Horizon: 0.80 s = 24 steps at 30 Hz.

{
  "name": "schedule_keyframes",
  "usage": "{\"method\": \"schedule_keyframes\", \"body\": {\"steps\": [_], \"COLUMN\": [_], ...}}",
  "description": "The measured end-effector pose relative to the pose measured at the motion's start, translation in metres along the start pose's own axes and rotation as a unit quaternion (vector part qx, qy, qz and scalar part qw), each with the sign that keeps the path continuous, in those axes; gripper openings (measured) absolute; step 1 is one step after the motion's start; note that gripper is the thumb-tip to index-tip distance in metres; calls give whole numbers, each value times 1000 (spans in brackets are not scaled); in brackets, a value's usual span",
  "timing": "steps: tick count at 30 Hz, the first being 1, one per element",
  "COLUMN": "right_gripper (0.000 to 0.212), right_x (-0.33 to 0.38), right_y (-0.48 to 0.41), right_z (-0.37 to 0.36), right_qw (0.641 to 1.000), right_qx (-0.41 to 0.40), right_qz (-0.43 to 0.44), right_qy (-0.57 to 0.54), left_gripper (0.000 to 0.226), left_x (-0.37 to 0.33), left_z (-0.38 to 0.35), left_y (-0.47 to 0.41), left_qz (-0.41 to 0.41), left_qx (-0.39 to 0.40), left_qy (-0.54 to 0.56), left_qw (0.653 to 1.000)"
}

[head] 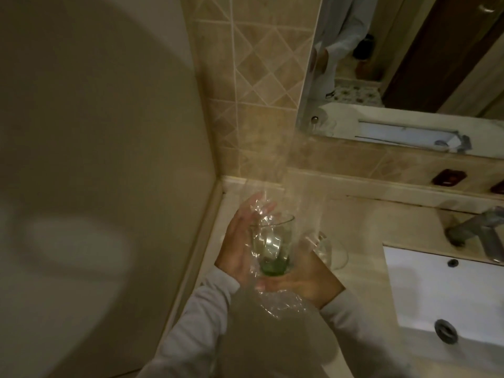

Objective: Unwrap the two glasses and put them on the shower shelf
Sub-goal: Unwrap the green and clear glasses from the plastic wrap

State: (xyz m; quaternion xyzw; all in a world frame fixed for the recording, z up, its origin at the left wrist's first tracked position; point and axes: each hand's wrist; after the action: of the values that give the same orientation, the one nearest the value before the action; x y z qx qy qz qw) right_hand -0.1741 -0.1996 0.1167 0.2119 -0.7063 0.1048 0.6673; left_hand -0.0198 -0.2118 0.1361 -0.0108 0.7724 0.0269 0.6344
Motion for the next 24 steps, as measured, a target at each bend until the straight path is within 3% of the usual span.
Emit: {"method": "schedule_keyframes", "body": {"steps": [3,6,8,13,15,17,21,24], "right_gripper": [58,29,20,15,9,22,46,67], "right_x": [-4,-4,-4,-6,-3,2,13,21], "right_y": [3,2,1,2,2,2,7,5], "right_z": [-5,-10,-14,-15,-15,-17,-5,0], "right_qw": [999,993,987,982,980,985,998,995], "right_qx": [-43,-93,-143,-131,-118,-67,51,27], "right_qz": [-6,12,-31,-111,-89,-51,-24,-31], "right_qy": [28,65,65,78,130,149,21,-92], "left_gripper": [34,52,73,66,62,55,46,46], "left_x": [-7,-15,-21,-11,-8,-7,-8,-12], "left_z": [7,10,11,8,10,10,9,4], "left_y": [-1,-8,-10,-21,-22,-23,-20,-15], "left_qz": [-16,11,39,58,56,59,33,23], "left_qx": [-21,29,71,57,54,52,16,5], "left_qy": [-19,14,64,48,79,120,142,137], "left_qw": [999,999,995,996,994,990,989,990]}}
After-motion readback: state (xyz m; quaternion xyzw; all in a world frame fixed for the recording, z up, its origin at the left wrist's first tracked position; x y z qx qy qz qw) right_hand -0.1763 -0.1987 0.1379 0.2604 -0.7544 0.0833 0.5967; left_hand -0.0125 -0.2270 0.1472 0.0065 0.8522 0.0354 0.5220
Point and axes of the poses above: each hand's wrist, its own y-axis away from the middle knuckle, its own z-axis out of the back of the hand, x = y × z, and after that the axes turned 1 degree about -x, right-handed
